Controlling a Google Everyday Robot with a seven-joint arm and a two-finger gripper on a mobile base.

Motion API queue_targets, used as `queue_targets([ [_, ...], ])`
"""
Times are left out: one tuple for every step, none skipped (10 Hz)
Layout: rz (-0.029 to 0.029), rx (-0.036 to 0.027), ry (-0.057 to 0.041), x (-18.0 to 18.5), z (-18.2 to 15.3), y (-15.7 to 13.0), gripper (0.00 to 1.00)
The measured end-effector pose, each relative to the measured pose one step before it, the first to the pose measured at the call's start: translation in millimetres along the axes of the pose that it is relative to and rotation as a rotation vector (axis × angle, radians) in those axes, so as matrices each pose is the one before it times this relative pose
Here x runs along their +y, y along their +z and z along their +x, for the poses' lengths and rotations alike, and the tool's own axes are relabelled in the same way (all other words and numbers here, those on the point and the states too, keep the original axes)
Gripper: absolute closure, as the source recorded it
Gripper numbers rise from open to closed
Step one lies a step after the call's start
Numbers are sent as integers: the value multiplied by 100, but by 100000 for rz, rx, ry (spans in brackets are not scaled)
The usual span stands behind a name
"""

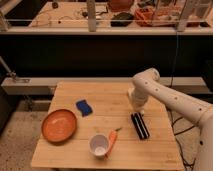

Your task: Place the bottle in the ceramic bowl

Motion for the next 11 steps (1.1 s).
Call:
queue_targets([
  [494,-805,635,-897,-179,-151,84],
  [32,-859,860,61,120,107,76],
  [-513,-338,135,329,276,-78,70],
  [-503,-714,-288,552,530,-168,59],
  [721,-664,-533,-145,34,-135,47],
  [893,-223,-136,-542,-46,-444,37],
  [384,-1000,742,-529,208,-225,33],
  [-275,-886,1044,-170,339,229,32],
  [-99,-204,607,18,161,-38,32],
  [-358,-339,303,224,100,-19,34],
  [26,-50,-81,45,-29,-416,41],
])
